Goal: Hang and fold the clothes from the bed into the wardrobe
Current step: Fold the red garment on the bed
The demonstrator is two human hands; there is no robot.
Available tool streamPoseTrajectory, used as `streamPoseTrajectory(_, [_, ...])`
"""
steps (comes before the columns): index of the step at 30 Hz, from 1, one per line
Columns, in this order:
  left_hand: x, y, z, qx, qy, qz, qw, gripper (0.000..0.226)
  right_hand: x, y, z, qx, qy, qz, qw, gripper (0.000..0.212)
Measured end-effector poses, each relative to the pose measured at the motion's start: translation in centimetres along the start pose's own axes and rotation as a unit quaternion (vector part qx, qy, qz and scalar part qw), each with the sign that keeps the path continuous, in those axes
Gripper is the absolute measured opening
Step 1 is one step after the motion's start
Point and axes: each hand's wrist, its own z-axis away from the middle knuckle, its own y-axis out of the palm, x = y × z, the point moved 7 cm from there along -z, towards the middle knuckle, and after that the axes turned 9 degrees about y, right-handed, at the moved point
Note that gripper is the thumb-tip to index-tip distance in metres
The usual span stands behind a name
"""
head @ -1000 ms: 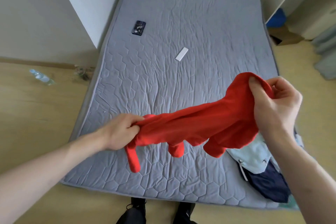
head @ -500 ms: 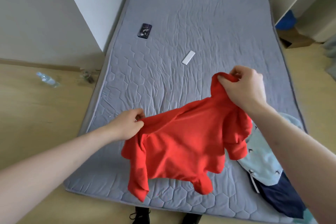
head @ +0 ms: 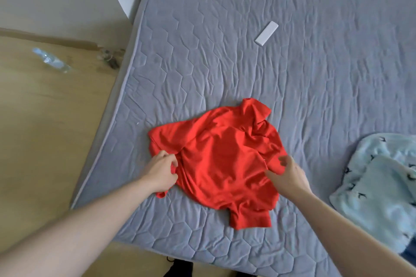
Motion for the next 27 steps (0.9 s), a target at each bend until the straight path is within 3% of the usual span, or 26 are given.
streamPoseTrajectory(3, [1.9,5.7,0.2,0.087,-0.027,0.009,0.996,0.041,-6.6,6.1,-0.6,0.070,0.115,-0.010,0.991,0.079])
streamPoseTrajectory(6, [4.1,8.4,-0.9,0.093,-0.109,0.035,0.989,0.059,-10.5,10.7,-1.2,0.104,0.183,-0.057,0.976,0.091])
streamPoseTrajectory(9, [6.2,8.8,-2.5,0.033,-0.191,0.090,0.977,0.064,-11.8,14.0,-1.9,0.112,0.211,-0.102,0.966,0.088])
streamPoseTrajectory(11, [6.5,8.6,-3.6,-0.017,-0.190,0.131,0.973,0.051,-12.3,14.9,-2.6,0.092,0.221,-0.120,0.963,0.056])
streamPoseTrajectory(13, [6.7,6.7,-3.6,-0.106,-0.184,0.153,0.965,0.023,-12.4,14.2,-2.8,0.070,0.221,-0.142,0.962,0.027])
streamPoseTrajectory(14, [7.1,5.3,-3.0,-0.149,-0.187,0.156,0.958,0.010,-12.3,13.1,-2.3,0.059,0.218,-0.154,0.962,0.025])
streamPoseTrajectory(17, [9.0,0.3,-0.6,-0.244,-0.215,0.160,0.932,0.009,-12.7,9.0,-0.6,0.006,0.208,-0.187,0.960,0.035])
streamPoseTrajectory(20, [11.3,-5.5,1.2,-0.320,-0.236,0.136,0.908,0.005,-12.8,6.7,0.8,0.012,0.220,-0.270,0.937,0.022])
streamPoseTrajectory(22, [13.4,-7.7,1.7,-0.285,-0.269,0.087,0.916,0.012,-12.0,5.8,1.9,0.029,0.242,-0.367,0.898,0.013])
streamPoseTrajectory(24, [14.8,-8.2,1.9,-0.203,-0.266,0.012,0.942,0.020,-10.2,4.9,3.2,0.065,0.234,-0.415,0.877,0.014])
streamPoseTrajectory(27, [11.1,-6.1,1.4,-0.111,-0.112,-0.071,0.985,0.041,-7.0,4.1,5.2,0.151,0.190,-0.436,0.867,0.020])
